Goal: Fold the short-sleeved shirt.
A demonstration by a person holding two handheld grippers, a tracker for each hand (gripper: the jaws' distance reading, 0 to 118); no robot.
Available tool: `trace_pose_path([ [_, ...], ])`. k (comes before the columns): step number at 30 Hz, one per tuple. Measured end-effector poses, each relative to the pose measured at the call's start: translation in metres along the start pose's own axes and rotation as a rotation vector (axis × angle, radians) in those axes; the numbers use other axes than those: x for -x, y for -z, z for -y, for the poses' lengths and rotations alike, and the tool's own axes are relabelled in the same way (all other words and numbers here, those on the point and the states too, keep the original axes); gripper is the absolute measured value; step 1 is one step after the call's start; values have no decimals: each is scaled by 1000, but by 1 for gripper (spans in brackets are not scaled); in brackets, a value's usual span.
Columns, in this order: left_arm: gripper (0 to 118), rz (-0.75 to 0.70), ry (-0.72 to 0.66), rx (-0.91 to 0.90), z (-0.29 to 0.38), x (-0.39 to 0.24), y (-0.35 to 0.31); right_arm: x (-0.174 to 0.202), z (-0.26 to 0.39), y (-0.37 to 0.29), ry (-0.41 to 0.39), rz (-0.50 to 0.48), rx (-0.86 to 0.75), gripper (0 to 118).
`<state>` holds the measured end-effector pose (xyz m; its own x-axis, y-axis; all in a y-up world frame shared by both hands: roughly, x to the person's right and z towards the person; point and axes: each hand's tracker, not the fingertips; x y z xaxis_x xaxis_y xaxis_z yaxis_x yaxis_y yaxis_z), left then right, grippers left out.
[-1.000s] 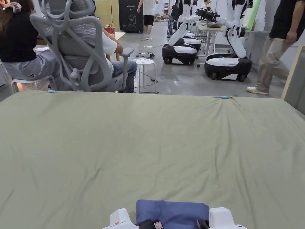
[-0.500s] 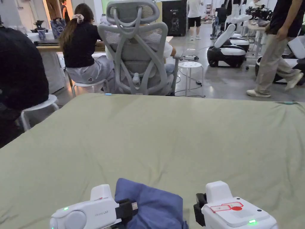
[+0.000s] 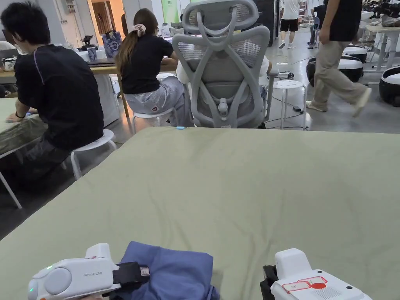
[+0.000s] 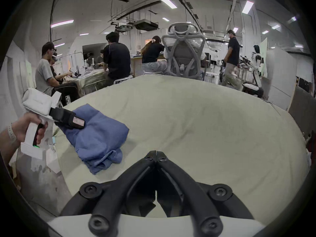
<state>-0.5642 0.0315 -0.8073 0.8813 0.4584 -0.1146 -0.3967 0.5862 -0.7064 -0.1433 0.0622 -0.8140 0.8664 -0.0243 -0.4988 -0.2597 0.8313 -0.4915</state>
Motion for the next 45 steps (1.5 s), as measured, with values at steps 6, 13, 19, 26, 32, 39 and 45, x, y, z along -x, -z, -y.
trace_pose_path([
  [6,69,-190,-44,-190,-15,31,-64,-7,-2,1,-4,17,11,0],
  [13,4,-321,-13,-177,-2,-5,-85,-31,-5,-28,18,48,-17,0],
  [19,0,-202,239,-277,21,-156,-58,-89,-15,-105,36,169,-107,0],
  [26,0,-82,534,-544,45,-341,-50,-180,-19,-220,59,395,-235,0],
  [32,0,-15,635,-700,81,-455,-71,-239,-22,-295,60,521,-353,0],
  [39,12,17,578,-689,114,-498,-65,-267,-12,-326,112,538,-371,1],
  [45,84,-25,602,-685,125,-503,-69,-266,-5,-318,108,513,-369,62],
])
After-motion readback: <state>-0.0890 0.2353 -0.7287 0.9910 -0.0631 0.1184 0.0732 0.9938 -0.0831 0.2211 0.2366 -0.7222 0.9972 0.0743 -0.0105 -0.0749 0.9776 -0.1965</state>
